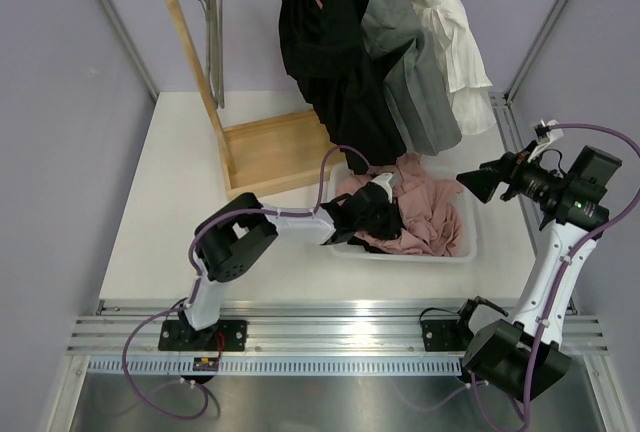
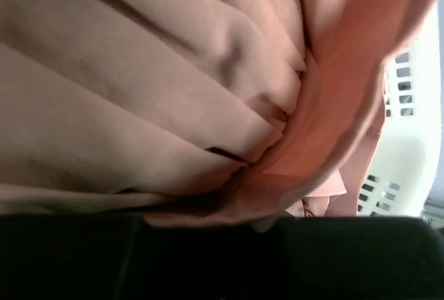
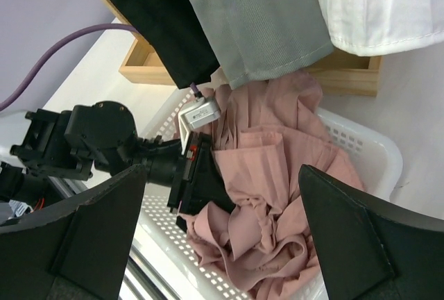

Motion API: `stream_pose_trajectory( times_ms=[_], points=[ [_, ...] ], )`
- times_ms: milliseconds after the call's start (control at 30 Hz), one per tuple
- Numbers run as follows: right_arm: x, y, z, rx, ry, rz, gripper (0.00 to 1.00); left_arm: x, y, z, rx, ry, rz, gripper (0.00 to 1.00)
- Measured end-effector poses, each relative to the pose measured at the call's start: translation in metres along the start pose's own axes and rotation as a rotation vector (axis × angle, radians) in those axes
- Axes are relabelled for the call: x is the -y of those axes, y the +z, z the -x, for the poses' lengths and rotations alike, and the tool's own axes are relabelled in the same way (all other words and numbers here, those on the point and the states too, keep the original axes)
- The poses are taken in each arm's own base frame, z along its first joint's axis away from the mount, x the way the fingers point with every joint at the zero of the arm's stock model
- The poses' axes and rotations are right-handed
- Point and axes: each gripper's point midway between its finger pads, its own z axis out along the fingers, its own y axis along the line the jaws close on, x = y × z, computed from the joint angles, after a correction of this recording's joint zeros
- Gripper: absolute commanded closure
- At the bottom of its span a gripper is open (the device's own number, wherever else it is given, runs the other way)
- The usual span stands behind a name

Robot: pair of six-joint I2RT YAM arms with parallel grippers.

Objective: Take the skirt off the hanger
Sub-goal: Place the skirt in the bin.

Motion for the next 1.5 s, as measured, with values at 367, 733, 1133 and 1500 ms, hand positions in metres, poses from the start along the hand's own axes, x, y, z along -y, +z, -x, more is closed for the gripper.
stream_pose_trajectory(
  times_ms=[367,733,1133,1500],
  points=[
    [0.001,0.0,-0.012,-0.035,0.009,0.008,0.0,0.015,-0.029,0.009,0.017,0.127,-0.07,0.34],
    [0.002,0.0,-0.016,-0.046,0.01,0.011,0.01,0.108,-0.137,0.054,0.198,0.269,-0.336,0.33],
    [0.001,0.0,-0.016,-0.045,0.01,0.012,0.0,0.042,-0.046,0.133,0.316,0.077,-0.191,0.55],
    [0.001,0.0,-0.017,-0.048,0.002,0.015,0.0,-0.013,-0.001,0.091,0.199,0.031,0.035,0.53]
  ],
)
